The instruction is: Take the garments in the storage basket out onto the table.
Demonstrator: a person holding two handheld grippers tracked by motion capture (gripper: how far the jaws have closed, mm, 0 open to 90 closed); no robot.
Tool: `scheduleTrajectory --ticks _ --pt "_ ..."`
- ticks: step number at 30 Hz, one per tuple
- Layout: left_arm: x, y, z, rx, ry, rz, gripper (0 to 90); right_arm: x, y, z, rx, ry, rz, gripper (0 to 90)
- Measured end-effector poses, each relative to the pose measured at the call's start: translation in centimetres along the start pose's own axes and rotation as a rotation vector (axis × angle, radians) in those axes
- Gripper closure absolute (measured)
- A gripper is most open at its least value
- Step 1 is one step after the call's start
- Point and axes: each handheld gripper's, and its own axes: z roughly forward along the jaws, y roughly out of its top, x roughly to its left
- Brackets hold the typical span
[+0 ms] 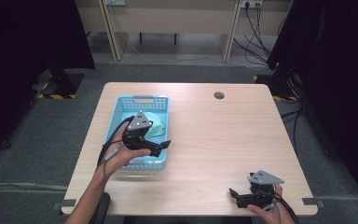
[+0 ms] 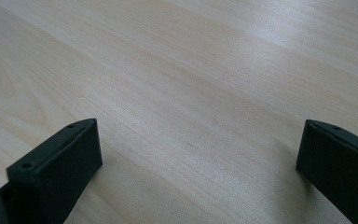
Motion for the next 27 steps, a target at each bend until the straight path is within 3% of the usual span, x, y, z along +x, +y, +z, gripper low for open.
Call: scheduleTrajectory --ticks 27 --pt "4.6 -0.8 1.9 0.055 0.051 -0.088 5.9 0.0 0.0 0.0 0.000 0.000 0.000 0.2"
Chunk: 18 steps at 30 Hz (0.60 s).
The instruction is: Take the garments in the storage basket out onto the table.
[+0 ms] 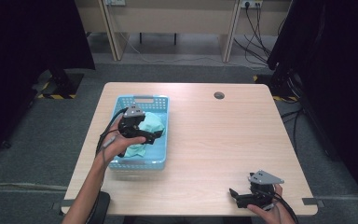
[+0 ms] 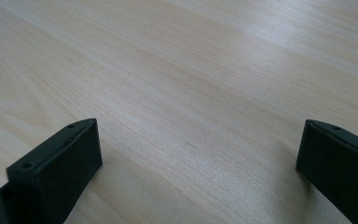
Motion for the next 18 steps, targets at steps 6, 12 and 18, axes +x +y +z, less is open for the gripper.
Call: scheduleTrajectory --ticks 6,12,18 --pt "1.0 -0.3 0.6 0.011 0.014 -0.024 6.1 0.0 0.0 0.0 0.000 0.000 0.000 0.2" --pt "1.9 -0.5 1.1 0.026 0.014 -0.047 6.1 0.0 0.0 0.0 0.000 0.000 0.000 0.2" --pt "2.6 -0.7 1.9 0.037 0.022 -0.067 6.1 0.0 0.0 0.0 0.000 0.000 0.000 0.2"
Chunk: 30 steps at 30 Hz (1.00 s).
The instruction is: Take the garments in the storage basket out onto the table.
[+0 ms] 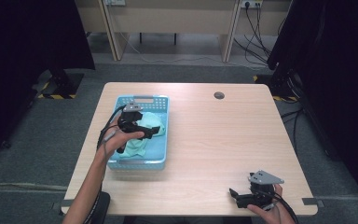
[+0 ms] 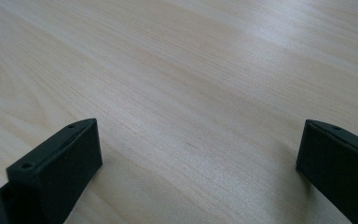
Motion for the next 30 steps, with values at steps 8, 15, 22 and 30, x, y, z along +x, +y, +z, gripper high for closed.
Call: scheduleTrajectory --ticks 8,15,22,30 --pt "1.3 -0.9 1.2 0.027 0.043 -0.021 6.6 0.0 0.0 0.0 0.000 0.000 0.000 0.2" --pt "2.0 -1.8 2.0 0.060 0.065 -0.031 6.8 0.0 0.0 0.0 0.000 0.000 0.000 0.2" --pt "2.5 -2.7 2.9 0.093 0.094 -0.033 6.8 0.0 0.0 0.0 0.001 0.001 -0.001 0.2" --pt "2.8 -3.7 3.9 0.153 0.120 -0.030 10.8 0.0 0.0 0.0 0.001 0.001 -0.001 0.2"
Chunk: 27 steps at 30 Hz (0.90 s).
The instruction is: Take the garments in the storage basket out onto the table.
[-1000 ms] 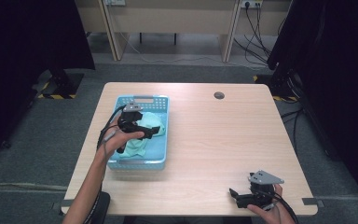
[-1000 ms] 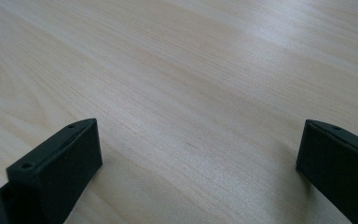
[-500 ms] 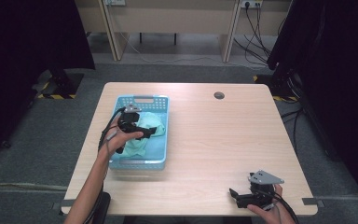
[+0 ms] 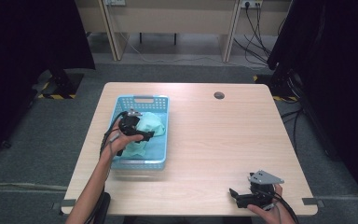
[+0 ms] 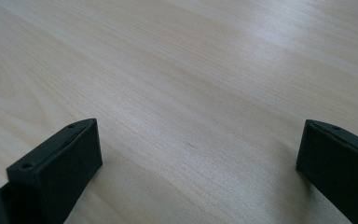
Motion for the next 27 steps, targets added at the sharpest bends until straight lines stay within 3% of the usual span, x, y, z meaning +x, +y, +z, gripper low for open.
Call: scheduleTrajectory --ticks 10,13,18,21,27 --pt "0.3 -1.1 1.1 0.076 0.055 0.013 27.0 0.0 0.0 0.0 0.000 0.000 0.000 0.2" --pt "0.3 -1.2 1.1 0.066 0.061 0.012 32.2 0.0 0.0 0.0 0.000 0.000 0.000 0.2" --pt "0.2 -1.2 0.8 0.052 0.063 0.026 54.5 0.0 0.0 0.0 0.000 0.000 0.000 0.2" --pt "0.3 -1.2 0.7 0.039 0.049 0.011 65.2 0.0 0.0 0.0 0.000 0.000 0.000 0.2" --pt "0.4 -0.5 -0.5 0.004 0.002 -0.028 70.2 0.0 0.0 0.0 0.000 0.000 0.000 0.2"
